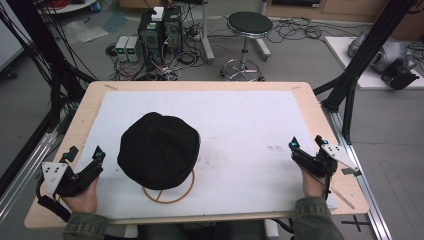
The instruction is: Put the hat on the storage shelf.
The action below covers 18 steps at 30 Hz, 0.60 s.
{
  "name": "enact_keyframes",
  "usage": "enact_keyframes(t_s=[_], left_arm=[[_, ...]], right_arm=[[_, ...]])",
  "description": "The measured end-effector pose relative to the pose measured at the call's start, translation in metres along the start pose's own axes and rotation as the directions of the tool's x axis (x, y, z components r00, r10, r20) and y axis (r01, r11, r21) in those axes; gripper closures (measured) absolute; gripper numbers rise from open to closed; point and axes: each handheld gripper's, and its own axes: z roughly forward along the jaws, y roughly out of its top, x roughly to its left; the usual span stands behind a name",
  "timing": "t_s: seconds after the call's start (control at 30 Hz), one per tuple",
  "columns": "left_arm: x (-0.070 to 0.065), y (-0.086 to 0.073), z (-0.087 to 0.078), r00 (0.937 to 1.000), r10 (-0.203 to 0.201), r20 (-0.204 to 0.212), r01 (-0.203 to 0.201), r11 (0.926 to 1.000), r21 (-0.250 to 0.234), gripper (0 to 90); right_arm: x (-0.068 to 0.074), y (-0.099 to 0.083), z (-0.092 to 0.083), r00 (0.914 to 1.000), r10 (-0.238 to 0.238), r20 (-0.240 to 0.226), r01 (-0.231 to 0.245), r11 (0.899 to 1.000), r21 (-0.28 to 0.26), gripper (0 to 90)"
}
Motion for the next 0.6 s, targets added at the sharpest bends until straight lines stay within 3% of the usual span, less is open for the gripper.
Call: enact_keyframes(t_s=[0.6], left_arm=[[-0.0015, -0.0010, 0.0008, 1.0000, -0.001, 0.006, 0.001, 1.0000, 0.009, 23.9]], right_arm=[[0.0015, -0.0042, 0.0000, 0.9997, -0.024, -0.002, 0.024, 1.000, 0.010, 12.0]])
